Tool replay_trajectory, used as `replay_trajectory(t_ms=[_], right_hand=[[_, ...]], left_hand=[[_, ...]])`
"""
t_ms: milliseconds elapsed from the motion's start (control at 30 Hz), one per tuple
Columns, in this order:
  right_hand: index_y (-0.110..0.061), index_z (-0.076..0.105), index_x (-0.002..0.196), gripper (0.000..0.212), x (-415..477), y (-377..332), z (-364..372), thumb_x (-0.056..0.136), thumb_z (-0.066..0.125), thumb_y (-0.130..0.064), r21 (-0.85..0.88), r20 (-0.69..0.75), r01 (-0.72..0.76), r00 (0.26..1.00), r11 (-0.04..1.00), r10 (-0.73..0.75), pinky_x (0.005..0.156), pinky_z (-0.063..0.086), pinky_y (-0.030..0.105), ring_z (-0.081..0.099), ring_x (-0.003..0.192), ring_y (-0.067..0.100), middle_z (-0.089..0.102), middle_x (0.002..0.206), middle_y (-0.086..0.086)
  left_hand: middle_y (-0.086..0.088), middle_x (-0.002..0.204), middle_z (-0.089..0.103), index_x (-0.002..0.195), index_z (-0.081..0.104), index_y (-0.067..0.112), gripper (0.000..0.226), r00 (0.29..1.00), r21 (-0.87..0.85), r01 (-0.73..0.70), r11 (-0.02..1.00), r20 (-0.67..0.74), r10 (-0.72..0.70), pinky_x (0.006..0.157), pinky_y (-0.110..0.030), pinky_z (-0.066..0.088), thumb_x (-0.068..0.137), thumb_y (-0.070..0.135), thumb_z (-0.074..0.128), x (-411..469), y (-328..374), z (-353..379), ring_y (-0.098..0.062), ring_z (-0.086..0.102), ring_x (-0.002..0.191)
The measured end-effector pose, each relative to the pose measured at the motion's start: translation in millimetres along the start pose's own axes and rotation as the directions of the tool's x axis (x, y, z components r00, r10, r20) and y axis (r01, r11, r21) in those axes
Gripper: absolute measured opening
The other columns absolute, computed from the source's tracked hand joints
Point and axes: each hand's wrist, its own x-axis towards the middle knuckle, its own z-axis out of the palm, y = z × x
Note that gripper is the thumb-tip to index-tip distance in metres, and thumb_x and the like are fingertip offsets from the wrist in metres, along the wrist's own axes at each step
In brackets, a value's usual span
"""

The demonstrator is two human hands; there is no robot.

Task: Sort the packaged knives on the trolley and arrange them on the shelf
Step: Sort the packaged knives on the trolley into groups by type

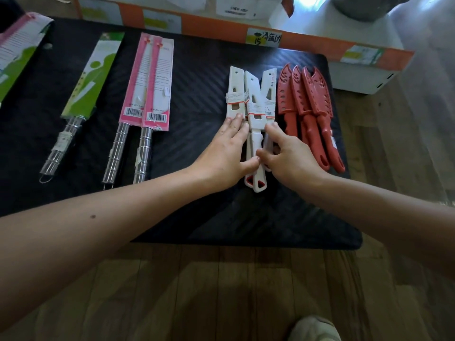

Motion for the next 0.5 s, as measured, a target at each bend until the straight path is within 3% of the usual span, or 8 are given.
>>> replay_trajectory(t_ms=[133, 333, 400, 467, 500], right_hand=[[-0.029, 0.031, 0.142, 0.056, 2, -6, 7, 0.093, 0.051, -0.012, 0.012, 0.005, 0.044, 0.999, 0.999, -0.045, 0.091, 0.023, 0.008, 0.029, 0.135, 0.007, 0.024, 0.152, -0.012], [-0.029, 0.036, 0.14, 0.056, 6, -16, 24, 0.09, 0.054, -0.01, 0.082, 0.005, 0.099, 0.995, 0.992, -0.1, 0.109, 0.032, 0.024, 0.033, 0.134, 0.004, 0.035, 0.148, -0.011], [-0.03, 0.034, 0.14, 0.057, 7, -19, 29, 0.09, 0.054, -0.01, 0.085, 0.015, 0.12, 0.992, 0.989, -0.122, 0.105, 0.032, 0.014, 0.03, 0.133, 0.001, 0.034, 0.148, -0.012], [-0.03, 0.033, 0.141, 0.057, 7, -21, 33, 0.091, 0.053, -0.011, 0.091, 0.03, 0.132, 0.99, 0.987, -0.136, 0.083, 0.03, -0.007, 0.028, 0.127, -0.006, 0.034, 0.147, -0.014], [-0.03, 0.033, 0.141, 0.057, 8, -23, 34, 0.091, 0.053, -0.011, 0.091, 0.033, 0.133, 0.99, 0.987, -0.137, 0.076, 0.028, -0.011, 0.027, 0.125, -0.007, 0.034, 0.147, -0.014]], left_hand=[[0.0, 0.157, -0.006, 0.148, 0.006, 0.012, 0.075, 1.0, 0.009, 0.014, 1.0, -0.01, -0.014, 0.111, -0.019, -0.003, 0.091, 0.035, 0.051, -5, -10, -8, -0.011, -0.009, 0.143], [0.002, 0.157, -0.003, 0.147, 0.01, 0.013, 0.075, 0.998, -0.012, 0.027, 1.0, -0.058, -0.028, 0.11, -0.018, -0.002, 0.089, 0.034, 0.053, -16, -28, -18, -0.01, -0.008, 0.144], [0.002, 0.157, -0.002, 0.147, 0.011, 0.013, 0.076, 0.997, -0.022, 0.029, 0.999, -0.071, -0.031, 0.111, -0.018, -0.001, 0.089, 0.034, 0.054, -19, -34, -21, -0.01, -0.007, 0.144], [0.002, 0.157, -0.001, 0.147, 0.01, 0.014, 0.077, 0.997, -0.027, 0.028, 0.999, -0.077, -0.03, 0.111, -0.018, 0.0, 0.088, 0.034, 0.055, -22, -40, -24, -0.009, -0.006, 0.144], [0.003, 0.157, 0.0, 0.147, 0.01, 0.014, 0.077, 0.996, -0.032, 0.027, 0.999, -0.079, -0.029, 0.111, -0.018, 0.0, 0.088, 0.034, 0.055, -23, -42, -25, -0.009, -0.006, 0.144]])
